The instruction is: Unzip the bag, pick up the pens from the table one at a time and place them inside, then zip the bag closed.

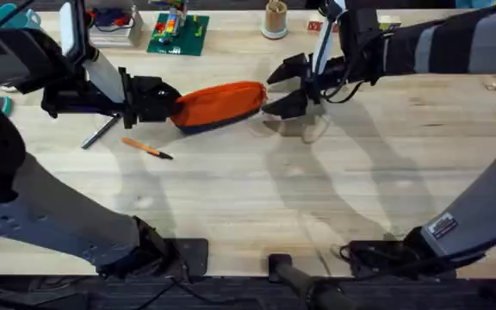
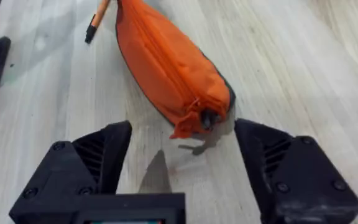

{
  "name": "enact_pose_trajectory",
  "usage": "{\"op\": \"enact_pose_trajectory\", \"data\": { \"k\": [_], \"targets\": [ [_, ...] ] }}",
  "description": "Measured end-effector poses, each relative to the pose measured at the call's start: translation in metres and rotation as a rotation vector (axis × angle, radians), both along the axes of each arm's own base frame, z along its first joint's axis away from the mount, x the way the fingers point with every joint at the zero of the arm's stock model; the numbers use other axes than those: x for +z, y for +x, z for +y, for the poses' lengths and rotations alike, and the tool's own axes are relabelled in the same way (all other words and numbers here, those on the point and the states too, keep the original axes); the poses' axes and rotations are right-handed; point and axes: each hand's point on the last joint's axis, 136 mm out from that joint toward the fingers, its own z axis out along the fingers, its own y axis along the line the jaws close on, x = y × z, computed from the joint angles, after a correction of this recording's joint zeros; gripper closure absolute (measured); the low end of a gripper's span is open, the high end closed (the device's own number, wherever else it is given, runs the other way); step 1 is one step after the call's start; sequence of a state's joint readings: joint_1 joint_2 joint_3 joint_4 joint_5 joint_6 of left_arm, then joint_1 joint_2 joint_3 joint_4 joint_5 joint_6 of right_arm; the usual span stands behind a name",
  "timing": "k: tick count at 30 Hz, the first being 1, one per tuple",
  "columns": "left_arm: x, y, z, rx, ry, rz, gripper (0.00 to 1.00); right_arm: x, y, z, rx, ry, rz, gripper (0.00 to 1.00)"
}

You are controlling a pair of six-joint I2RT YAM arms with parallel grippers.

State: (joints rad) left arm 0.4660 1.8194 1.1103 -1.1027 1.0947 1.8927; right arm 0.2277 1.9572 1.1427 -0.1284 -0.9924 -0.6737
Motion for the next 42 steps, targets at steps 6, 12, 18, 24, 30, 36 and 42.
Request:
{"op": "enact_pose_trajectory", "data": {
  "k": [6,12,18,24,30,36,42],
  "targets": [
    [0.0,0.0,0.0,0.0,0.0,0.0,0.96,-0.01,-0.003,0.009,0.006,0.001,0.035,0.004],
    [0.0,0.0,0.0,0.0,0.0,0.0,0.96,-0.017,-0.005,0.011,0.007,-0.003,0.066,0.005],
    [0.0,0.0,0.0,0.0,0.0,0.0,0.96,-0.017,-0.004,0.012,-0.002,0.0,0.077,0.078],
    [0.0,0.0,0.0,0.0,0.0,0.0,0.96,-0.012,0.006,0.009,-0.055,0.021,0.107,0.069],
    [0.0,0.0,0.0,0.0,0.0,0.0,0.96,-0.011,0.01,0.005,-0.092,0.027,0.157,0.078],
    [0.0,0.0,0.0,0.0,0.0,0.0,0.96,-0.011,0.01,0.005,-0.098,0.029,0.168,0.197],
    [0.0,0.0,0.0,0.0,0.0,0.001,0.96,-0.011,0.01,0.005,-0.106,0.03,0.184,0.604]
  ]
}}
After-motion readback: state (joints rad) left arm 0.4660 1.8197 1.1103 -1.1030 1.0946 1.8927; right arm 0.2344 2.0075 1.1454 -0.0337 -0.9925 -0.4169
